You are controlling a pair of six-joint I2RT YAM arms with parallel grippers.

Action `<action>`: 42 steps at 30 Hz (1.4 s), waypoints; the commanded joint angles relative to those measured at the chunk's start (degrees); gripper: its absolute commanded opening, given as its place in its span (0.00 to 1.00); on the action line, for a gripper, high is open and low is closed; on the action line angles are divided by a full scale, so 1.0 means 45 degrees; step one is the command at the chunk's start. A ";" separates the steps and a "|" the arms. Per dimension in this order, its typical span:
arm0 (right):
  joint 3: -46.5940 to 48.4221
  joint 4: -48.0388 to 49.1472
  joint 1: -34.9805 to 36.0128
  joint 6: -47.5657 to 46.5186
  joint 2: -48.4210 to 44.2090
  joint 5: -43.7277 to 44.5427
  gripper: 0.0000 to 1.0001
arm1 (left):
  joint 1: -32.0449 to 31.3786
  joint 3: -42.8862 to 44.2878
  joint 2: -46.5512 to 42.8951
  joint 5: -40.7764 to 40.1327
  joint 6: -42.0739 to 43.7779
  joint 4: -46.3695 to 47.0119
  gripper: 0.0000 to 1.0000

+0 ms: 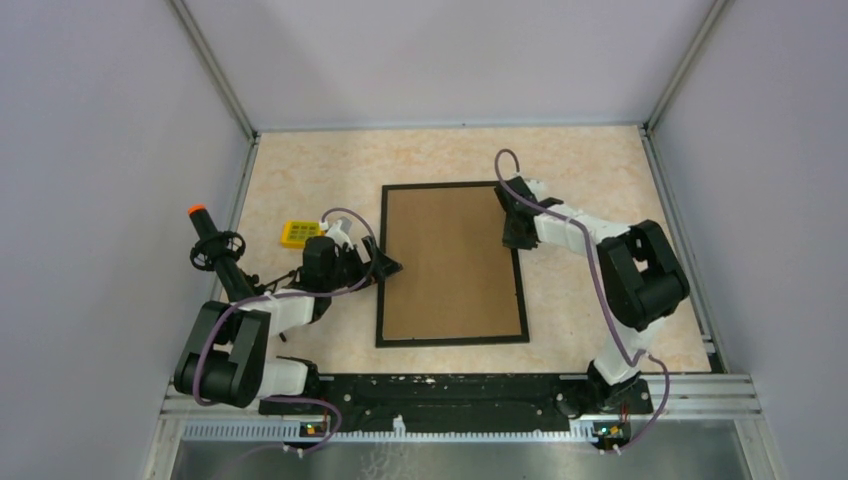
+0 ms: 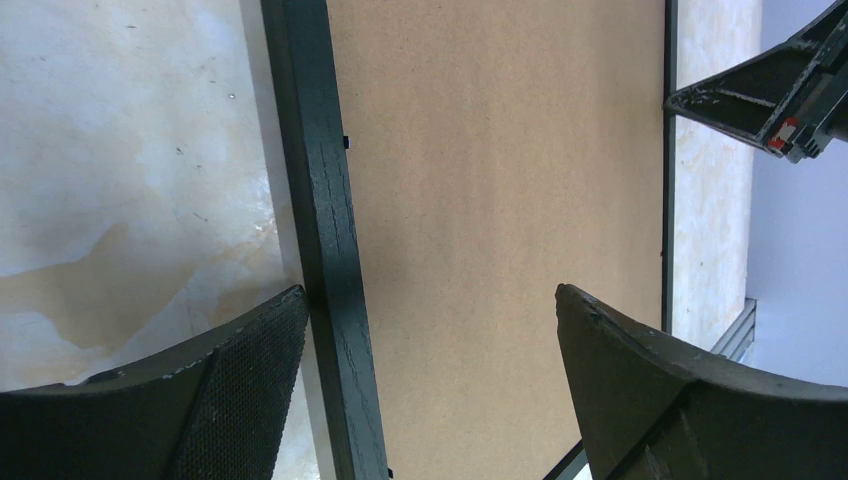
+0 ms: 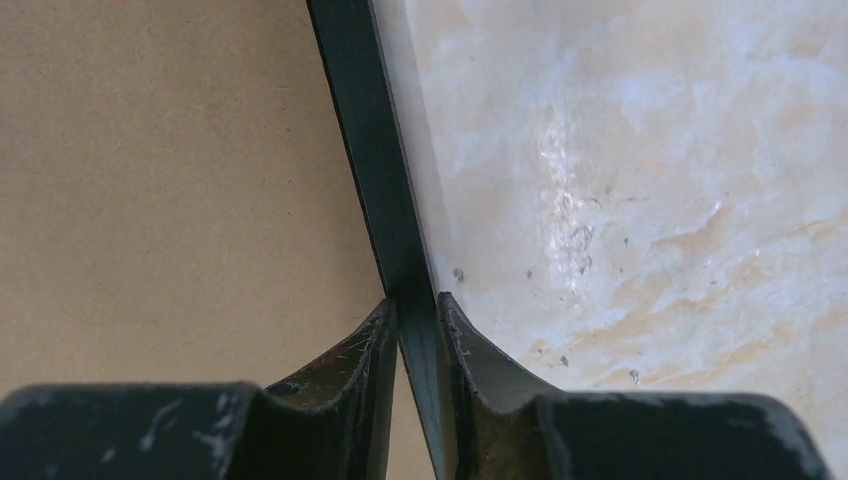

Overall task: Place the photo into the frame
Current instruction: Install the photo frame at the center of the board.

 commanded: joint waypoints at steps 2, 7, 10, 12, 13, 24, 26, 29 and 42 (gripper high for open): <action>-0.0135 -0.1321 0.1699 0.0439 0.3311 -0.0352 0.21 | -0.0182 -0.0150 0.0074 0.0563 0.0082 -0.0662 0.97; -0.0338 -0.1177 0.2264 0.0612 0.2708 -0.1126 0.35 | -0.0188 -0.0194 0.0036 0.0549 0.0017 -0.0569 0.97; 0.0479 -0.1979 0.2293 -0.0026 0.1647 -0.1361 0.48 | -0.0174 -0.0269 -0.0167 0.0465 0.0040 -0.0655 0.97; 0.1626 -0.2879 0.2220 -0.0444 0.0597 -0.1245 0.56 | -0.0174 -0.0329 -0.0331 0.0399 0.0079 -0.0698 0.97; 0.2278 -0.3540 0.2090 -0.0657 0.0125 -0.1098 0.58 | -0.0174 -0.0339 -0.0362 0.0355 0.0083 -0.0705 0.97; 0.4440 -0.2502 -0.2806 -0.3003 -0.0178 -0.6477 0.45 | -0.0135 -0.0234 -0.0179 0.0388 0.0045 -0.0741 0.97; 0.4896 -0.2262 -0.3206 -0.3390 0.0616 -0.7402 0.41 | -0.0116 -0.0143 -0.0011 0.0437 0.0067 -0.0780 0.97; 0.5973 -0.2419 -0.3515 -0.3986 0.1816 -0.7765 0.39 | -0.0115 -0.0016 0.0197 0.0553 0.0092 -0.0834 0.97; 0.7498 -0.1804 -0.4214 -0.4620 0.4784 -0.8015 0.28 | -0.0096 0.0128 0.0451 0.0644 0.0106 -0.0896 0.97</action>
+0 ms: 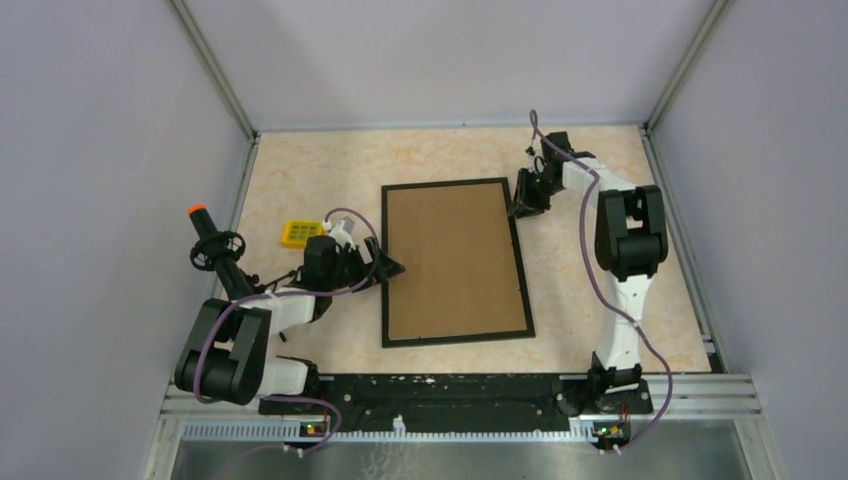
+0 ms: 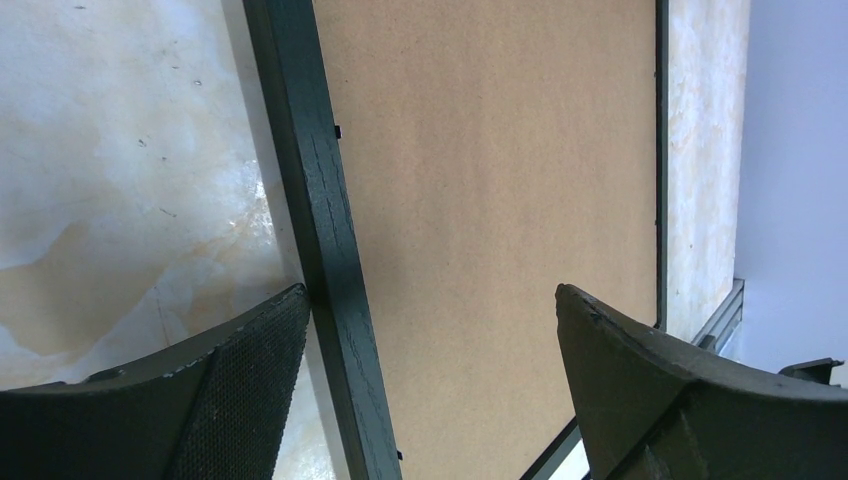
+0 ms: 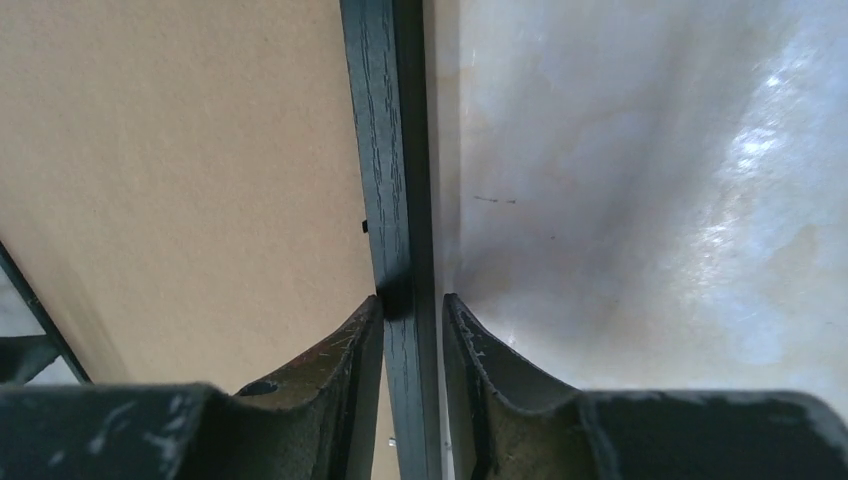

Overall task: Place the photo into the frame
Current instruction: Install the photo frame at the center of the board.

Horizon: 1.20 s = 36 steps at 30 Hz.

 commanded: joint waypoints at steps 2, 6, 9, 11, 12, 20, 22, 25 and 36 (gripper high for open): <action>0.1032 0.0531 -0.0289 -0.0339 0.0301 -0.0057 0.27 | -0.0071 0.0031 0.0377 0.0304 -0.0027 -0.0761 0.97; 0.1034 0.0937 -0.0467 -0.0079 0.0442 -0.0101 0.24 | -0.0068 0.0012 0.0376 0.0294 -0.0027 -0.0758 0.97; 0.1267 0.0897 -0.0524 -0.0079 0.0673 -0.0234 0.24 | -0.0067 0.0031 0.0419 0.0314 -0.0018 -0.0765 0.97; 0.1285 0.0970 -0.0513 -0.0064 0.0822 -0.0577 0.24 | -0.0050 0.0031 0.0440 0.0332 -0.0028 -0.0752 0.97; 0.1285 0.0980 -0.0523 -0.0091 0.0895 -0.0680 0.24 | -0.0047 0.0041 0.0448 0.0343 -0.0028 -0.0762 0.97; 0.1169 0.1142 -0.0515 -0.0214 0.1274 -0.1313 0.24 | -0.0047 0.0031 0.0434 0.0369 -0.0023 -0.0730 0.96; 0.1160 0.1166 -0.0506 -0.0229 0.1319 -0.1573 0.24 | -0.0044 0.0029 0.0434 0.0363 -0.0028 -0.0730 0.96; 0.1157 0.1156 -0.0477 -0.0197 0.1381 -0.1366 0.25 | -0.0031 0.0002 0.0405 0.0360 -0.0026 -0.0729 0.96; 0.1753 0.0469 -0.0172 -0.0343 0.2254 -0.0244 0.25 | -0.0028 -0.0008 0.0391 0.0373 -0.0017 -0.0719 0.96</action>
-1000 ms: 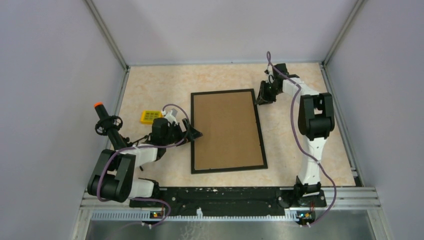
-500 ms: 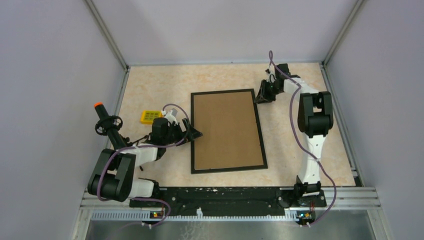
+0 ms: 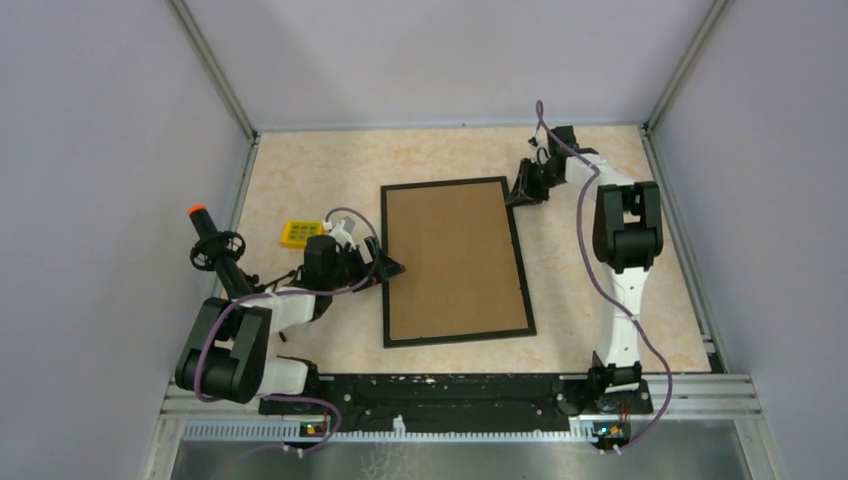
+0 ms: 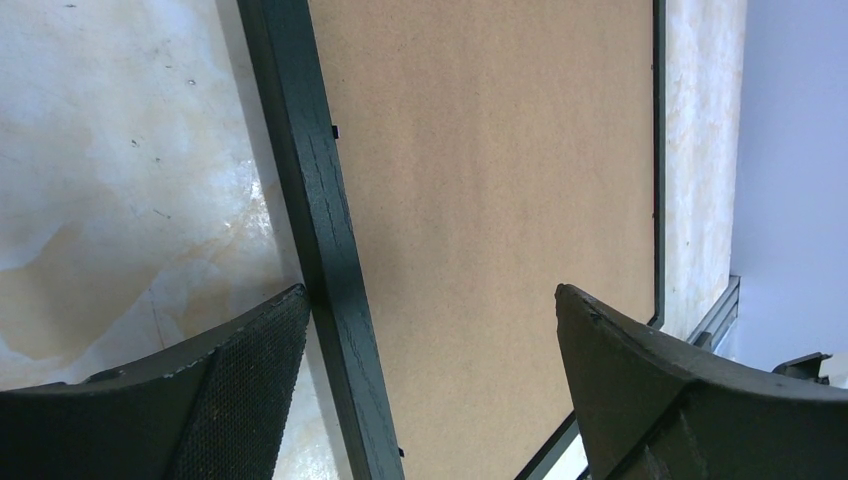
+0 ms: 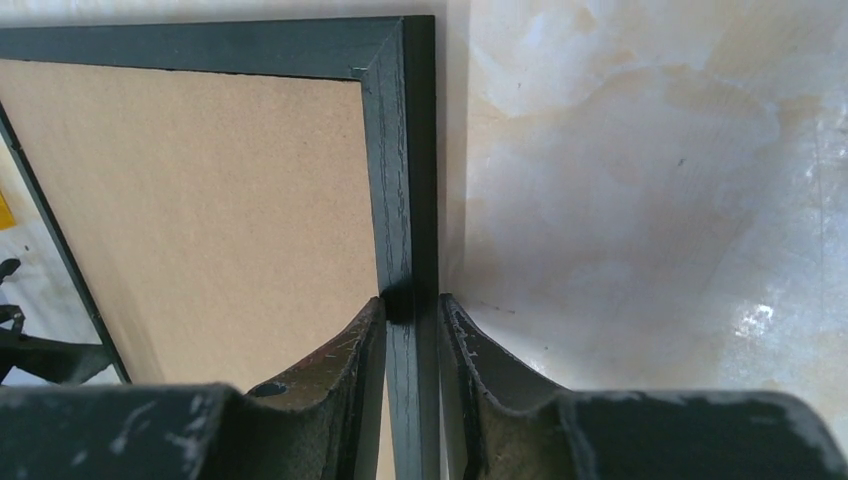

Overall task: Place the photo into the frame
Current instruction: Install the photo frame at the center of the board.

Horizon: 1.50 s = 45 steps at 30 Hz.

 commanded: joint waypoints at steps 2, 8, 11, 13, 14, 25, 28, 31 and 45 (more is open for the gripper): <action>0.0816 -0.0886 0.0421 -0.0478 0.1332 0.2071 0.24 | -0.0042 -0.0066 0.0247 0.0197 0.0013 -0.0732 0.96; 0.2008 -0.2358 0.1018 -0.0943 0.2281 0.3847 0.24 | -0.0042 -0.0066 0.0272 0.0168 -0.0008 -0.0735 0.96; 0.2747 -0.3030 0.1341 -0.1252 0.2818 0.4438 0.25 | -0.0042 -0.0076 0.0245 0.0163 0.0005 -0.0759 0.96; 0.3529 -0.3548 0.1564 -0.1498 0.3257 0.4704 0.25 | -0.0042 -0.0066 0.0273 0.0162 -0.0006 -0.0752 0.97; 0.3922 -0.3806 0.1659 -0.1657 0.3508 0.4814 0.25 | -0.0044 -0.0066 0.0268 0.0154 0.0001 -0.0757 0.97; 0.8736 -0.7304 0.3289 -0.3161 0.6700 0.7814 0.27 | -0.0028 -0.0027 0.0323 0.0158 -0.0010 -0.0794 0.97; 0.9486 -0.7691 0.3796 -0.3725 0.7260 0.8545 0.32 | -0.0008 -0.0044 0.0317 0.0174 -0.0017 -0.0837 0.96; 0.9641 -0.7507 0.4254 -0.4407 0.7307 0.8723 0.39 | -0.0003 -0.0066 0.0273 0.0128 -0.0027 -0.0848 0.96; 1.1890 -0.7861 0.4622 -0.3565 0.5390 0.5508 0.71 | 0.0012 -0.0159 0.0082 -0.0041 -0.0066 -0.0902 0.96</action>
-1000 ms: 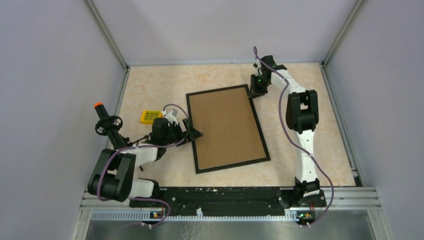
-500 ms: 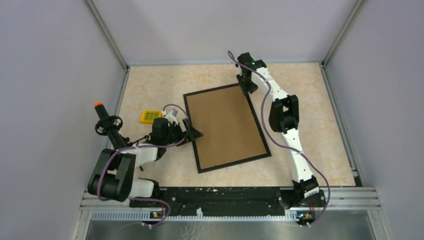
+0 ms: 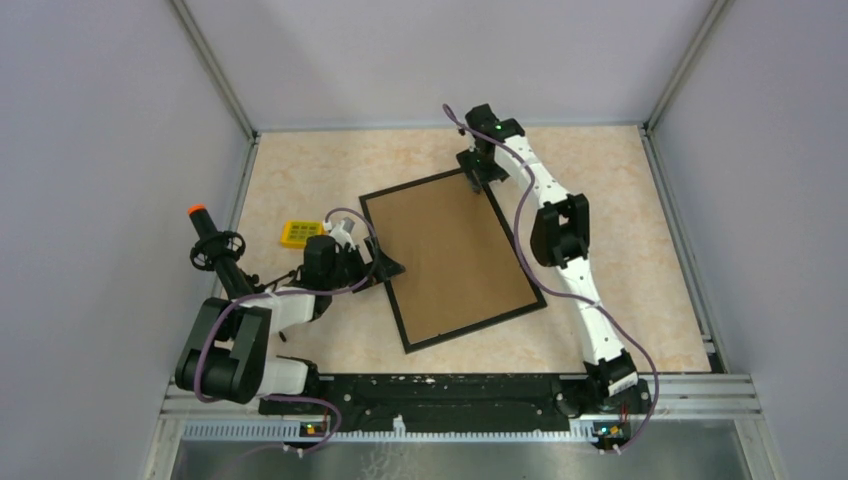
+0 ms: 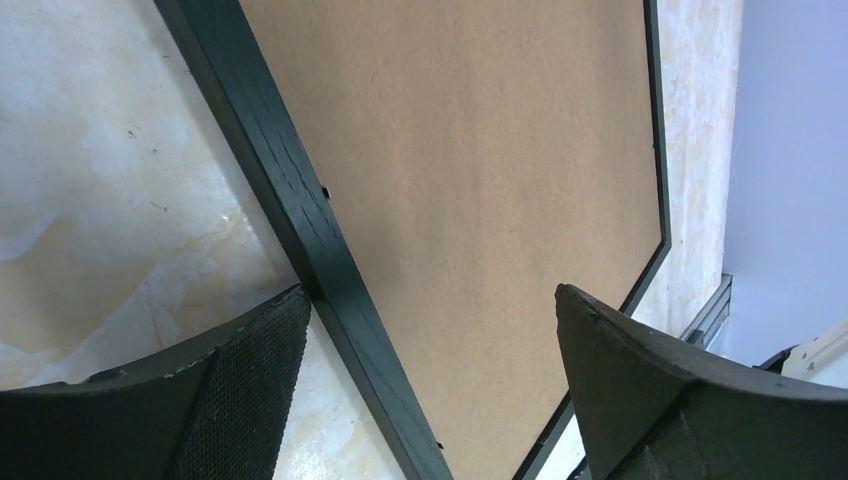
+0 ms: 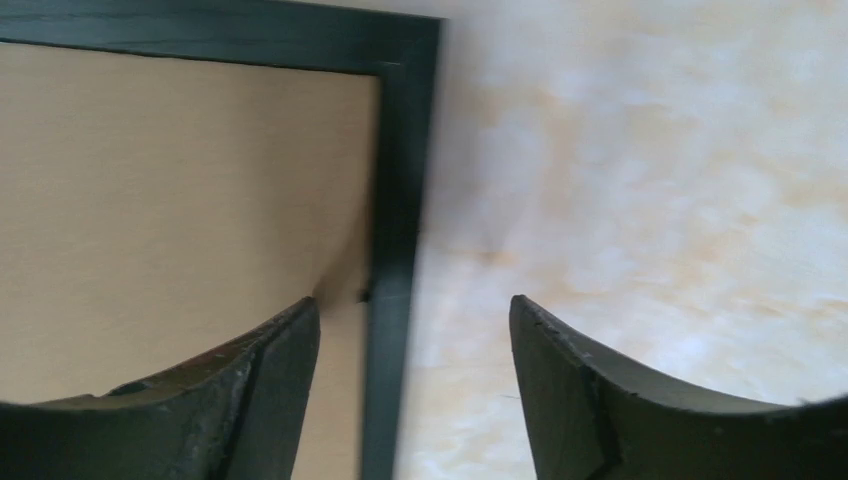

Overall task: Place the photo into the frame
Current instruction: Install the photo frame at the center of the board, then adjust the photo frame at the center of the board.

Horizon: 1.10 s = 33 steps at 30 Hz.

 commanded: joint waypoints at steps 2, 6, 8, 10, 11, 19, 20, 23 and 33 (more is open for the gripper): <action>-0.0897 0.0123 0.0470 0.1871 -0.1730 -0.3178 0.75 | -0.0027 -0.0149 0.0057 -0.0220 0.0048 -0.0867 0.96; -0.3315 0.0716 -0.0067 0.2996 -0.4794 -0.2318 0.76 | -0.0028 -0.0149 -0.0116 -0.0388 0.0052 -0.1036 0.97; -0.5609 0.1641 -0.0185 0.3300 -0.6467 -0.1928 0.76 | -0.0027 -0.0116 -0.0224 -0.0446 0.0072 -0.1124 0.97; -0.8097 0.2976 -0.0367 0.3594 -0.7971 -0.2201 0.75 | -0.0032 0.0053 -0.0379 -0.0427 0.0140 -0.1455 0.97; -0.9227 0.3498 -0.0518 0.3744 -0.8488 -0.2388 0.75 | -0.0040 0.0200 -0.0509 -0.0387 0.0238 -0.1734 0.97; -1.4102 0.6516 -0.1505 0.4282 -1.0132 -0.3926 0.57 | -0.0049 0.0751 -0.2418 0.0064 0.0186 -0.4158 0.98; -1.4087 0.6345 -0.1515 0.4228 -0.9932 -0.3963 0.52 | -0.0057 0.0839 -0.2509 0.0129 0.0202 -0.4408 0.98; -1.4712 0.6402 -0.1496 0.4205 -0.9739 -0.4175 0.50 | -0.0066 0.0949 -0.2570 0.0303 0.0234 -0.4750 0.98; -1.7433 0.7669 -0.1495 0.4650 -1.0001 -0.4183 0.48 | -0.0066 0.1740 -0.0096 0.0566 0.0267 -0.3978 0.98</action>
